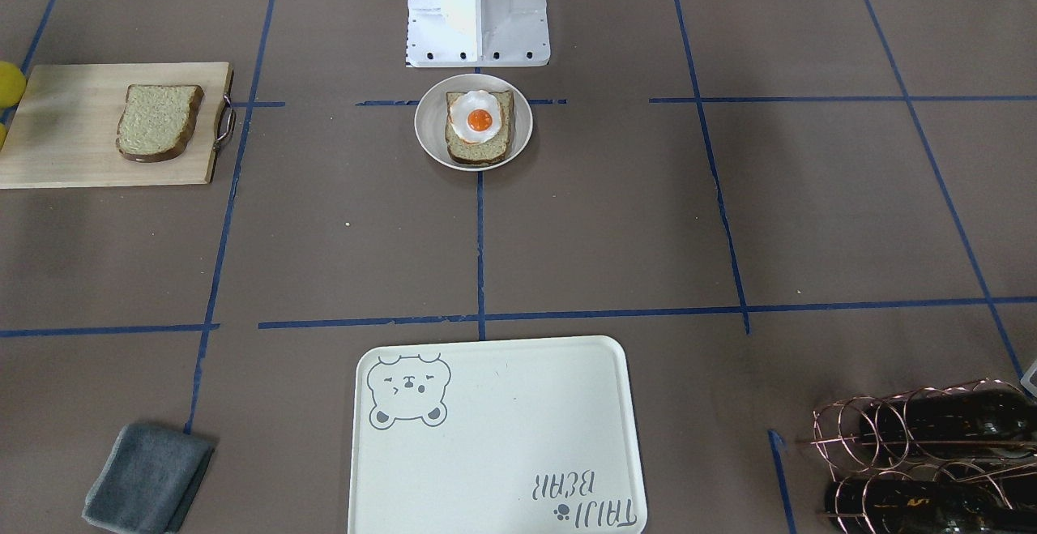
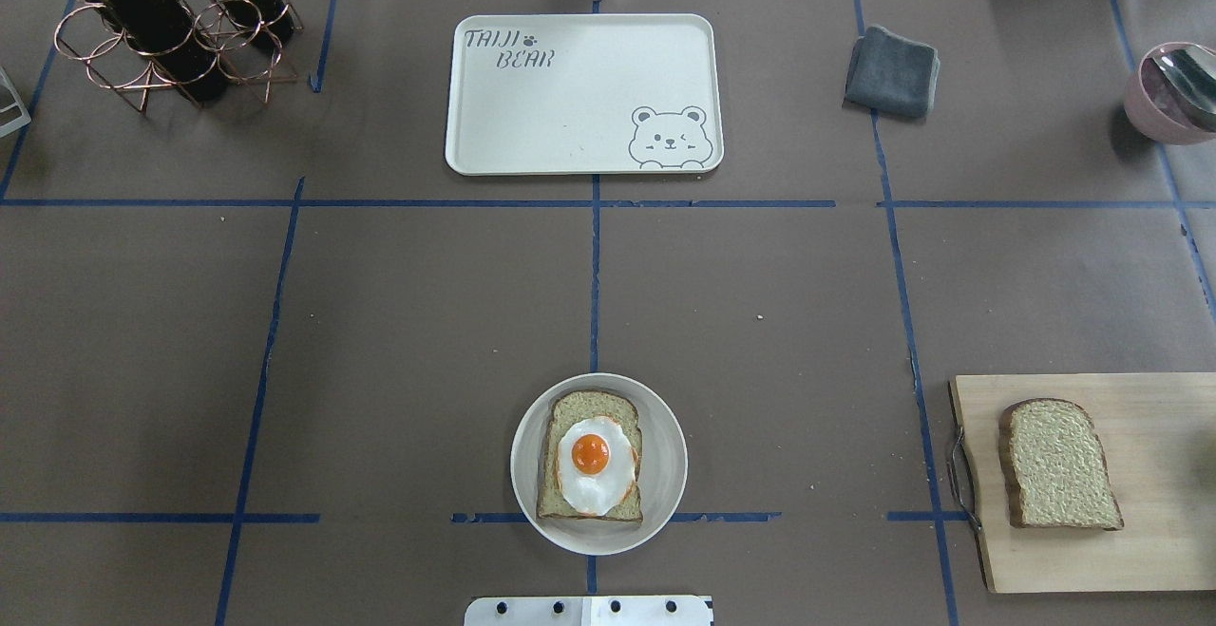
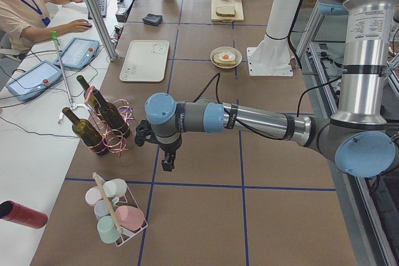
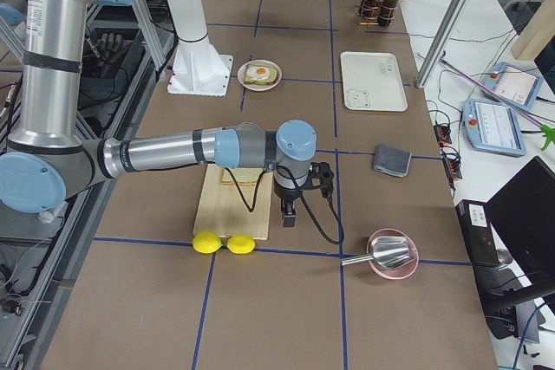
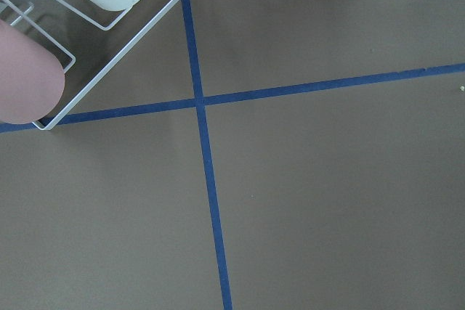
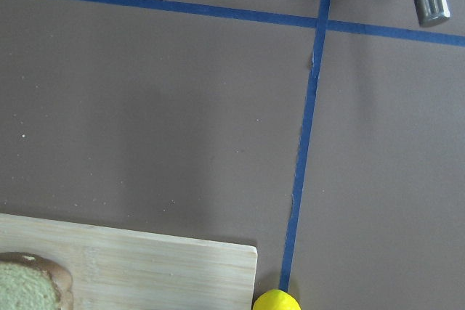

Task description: Make sandwich and place on tray

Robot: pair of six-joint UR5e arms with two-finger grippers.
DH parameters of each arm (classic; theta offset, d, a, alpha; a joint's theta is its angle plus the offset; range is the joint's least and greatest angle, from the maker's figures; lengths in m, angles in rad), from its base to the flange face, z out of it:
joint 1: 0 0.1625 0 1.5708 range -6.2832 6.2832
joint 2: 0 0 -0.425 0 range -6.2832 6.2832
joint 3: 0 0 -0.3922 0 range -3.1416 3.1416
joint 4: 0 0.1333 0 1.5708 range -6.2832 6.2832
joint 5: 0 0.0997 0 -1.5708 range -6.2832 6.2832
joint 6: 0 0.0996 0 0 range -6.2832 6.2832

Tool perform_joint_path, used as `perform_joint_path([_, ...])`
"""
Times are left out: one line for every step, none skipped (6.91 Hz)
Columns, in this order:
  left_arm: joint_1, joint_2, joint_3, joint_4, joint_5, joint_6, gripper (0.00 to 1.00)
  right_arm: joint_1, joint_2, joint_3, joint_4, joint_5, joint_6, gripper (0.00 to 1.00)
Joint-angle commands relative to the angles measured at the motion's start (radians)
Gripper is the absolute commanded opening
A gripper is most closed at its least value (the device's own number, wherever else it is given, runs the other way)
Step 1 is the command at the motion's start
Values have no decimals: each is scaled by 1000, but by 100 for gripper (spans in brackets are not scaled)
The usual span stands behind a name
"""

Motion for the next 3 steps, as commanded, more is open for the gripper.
perform_joint_path([0, 12, 0, -30, -9, 97, 100, -1, 2, 5, 0, -1, 8, 100])
perform_joint_path([-1, 13, -21, -18, -5, 89, 100, -1, 11, 3, 27, -2, 10, 100])
perform_joint_path([2, 1, 23, -19, 3, 78, 100, -2, 10, -26, 78, 2, 13, 100])
